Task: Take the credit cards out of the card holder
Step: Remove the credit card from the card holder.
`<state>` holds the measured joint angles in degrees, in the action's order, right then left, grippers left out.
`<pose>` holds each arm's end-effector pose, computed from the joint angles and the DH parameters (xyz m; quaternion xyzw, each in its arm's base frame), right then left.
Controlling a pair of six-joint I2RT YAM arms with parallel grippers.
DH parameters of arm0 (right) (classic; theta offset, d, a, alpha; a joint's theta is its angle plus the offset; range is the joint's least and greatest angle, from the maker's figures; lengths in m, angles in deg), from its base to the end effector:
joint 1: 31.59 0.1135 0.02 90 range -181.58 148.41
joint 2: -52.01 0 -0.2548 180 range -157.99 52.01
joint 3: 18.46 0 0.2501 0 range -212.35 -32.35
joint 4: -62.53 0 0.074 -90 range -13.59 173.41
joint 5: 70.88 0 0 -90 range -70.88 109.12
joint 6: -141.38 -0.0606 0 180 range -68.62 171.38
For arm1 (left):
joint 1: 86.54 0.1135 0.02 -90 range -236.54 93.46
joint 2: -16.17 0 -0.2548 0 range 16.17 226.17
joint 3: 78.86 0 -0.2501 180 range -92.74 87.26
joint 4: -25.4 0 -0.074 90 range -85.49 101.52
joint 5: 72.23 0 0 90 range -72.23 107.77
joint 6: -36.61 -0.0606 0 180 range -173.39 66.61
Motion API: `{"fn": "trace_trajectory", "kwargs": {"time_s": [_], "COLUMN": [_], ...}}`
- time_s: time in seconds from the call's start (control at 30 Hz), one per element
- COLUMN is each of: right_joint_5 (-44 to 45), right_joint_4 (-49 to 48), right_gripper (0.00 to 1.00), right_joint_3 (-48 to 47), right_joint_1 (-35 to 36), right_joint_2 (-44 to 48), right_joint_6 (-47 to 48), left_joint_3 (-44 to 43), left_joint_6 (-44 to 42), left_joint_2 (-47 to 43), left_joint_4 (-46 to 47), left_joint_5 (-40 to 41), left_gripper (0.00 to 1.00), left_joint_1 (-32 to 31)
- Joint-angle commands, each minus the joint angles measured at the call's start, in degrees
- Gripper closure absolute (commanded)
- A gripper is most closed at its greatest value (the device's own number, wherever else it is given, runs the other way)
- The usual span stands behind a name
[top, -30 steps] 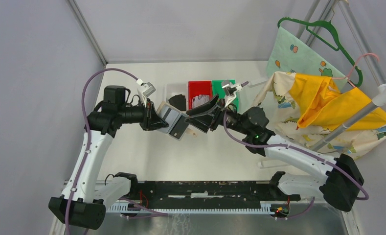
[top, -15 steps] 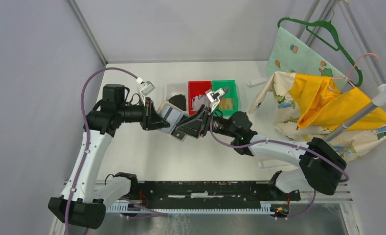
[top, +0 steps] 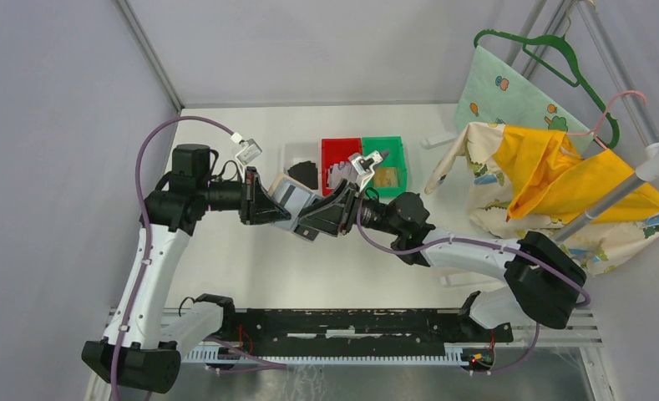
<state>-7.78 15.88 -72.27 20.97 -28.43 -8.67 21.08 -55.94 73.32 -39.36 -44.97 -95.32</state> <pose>0.1737 0.2720 0.2965 -0.1537 0.5690 0.7369 0.3311 0.1775 -0.0819 0.3570 0.2883 0.7548 -0.4935 0.3220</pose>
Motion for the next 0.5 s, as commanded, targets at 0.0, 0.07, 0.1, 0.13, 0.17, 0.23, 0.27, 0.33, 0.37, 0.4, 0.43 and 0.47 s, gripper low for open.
{"fn": "trace_trajectory", "kwargs": {"time_s": [0.0,0.07,0.1,0.13,0.17,0.23,0.27,0.33,0.37,0.4,0.43,0.47], "right_joint_5": [0.0,0.2,0.2,0.3,0.3,1.3,2.2,3.6,4.3,4.9,5.3,5.5], "right_joint_4": [-4.0,-4.8,-5.5,-5.9,-6.1,-5.9,-5.9,-6.0,-6.1,-6.5,-6.9,-7.4], "right_gripper": [0.47,0.49,0.51,0.52,0.54,0.58,0.59,0.64,0.66,0.68,0.69,0.70], "right_joint_3": [-2.1,-3.0,-3.7,-4.2,-4.8,-5.3,-5.2,-4.8,-4.6,-4.3,-4.1,-4.0], "right_joint_1": [1.0,1.2,1.3,1.3,1.3,1.3,1.3,1.3,1.3,1.3,1.3,1.3], "right_joint_2": [-1.5,-2.3,-2.8,-3.2,-3.7,-4.1,-4.2,-4.4,-4.4,-4.5,-4.5,-4.6], "right_joint_6": [-0.5,-1.1,-1.5,-1.9,-2.2,-2.4,-2.6,-3.1,-3.3,-3.6,-4.0,-4.2], "left_joint_3": [-2.6,-2.1,-1.8,-1.7,-1.6,-1.6,-1.7,-1.6,-1.6,-1.4,-1.3,-1.2], "left_joint_6": [2.3,2.4,2.4,2.4,2.4,2.4,2.4,2.4,2.1,1.7,0.9,-0.1], "left_joint_2": [-1.3,-1.4,-1.4,-1.4,-1.4,-1.4,-1.5,-1.9,-2.2,-2.5,-2.8,-3.0], "left_joint_4": [1.0,1.0,1.0,1.0,1.0,1.0,1.0,1.0,1.0,1.0,0.8,0.2], "left_joint_5": [-5.8,-5.9,-6.0,-6.0,-6.1,-6.7,-7.4,-8.8,-9.3,-10.0,-10.5,-11.0], "left_gripper": [0.72,0.70,0.70,0.69,0.68,0.65,0.63,0.59,0.58,0.56,0.55,0.55], "left_joint_1": [-0.1,-0.1,-0.1,-0.1,-0.2,-0.2,-0.1,-0.1,-0.1,-0.1,-0.1,-0.1]}}
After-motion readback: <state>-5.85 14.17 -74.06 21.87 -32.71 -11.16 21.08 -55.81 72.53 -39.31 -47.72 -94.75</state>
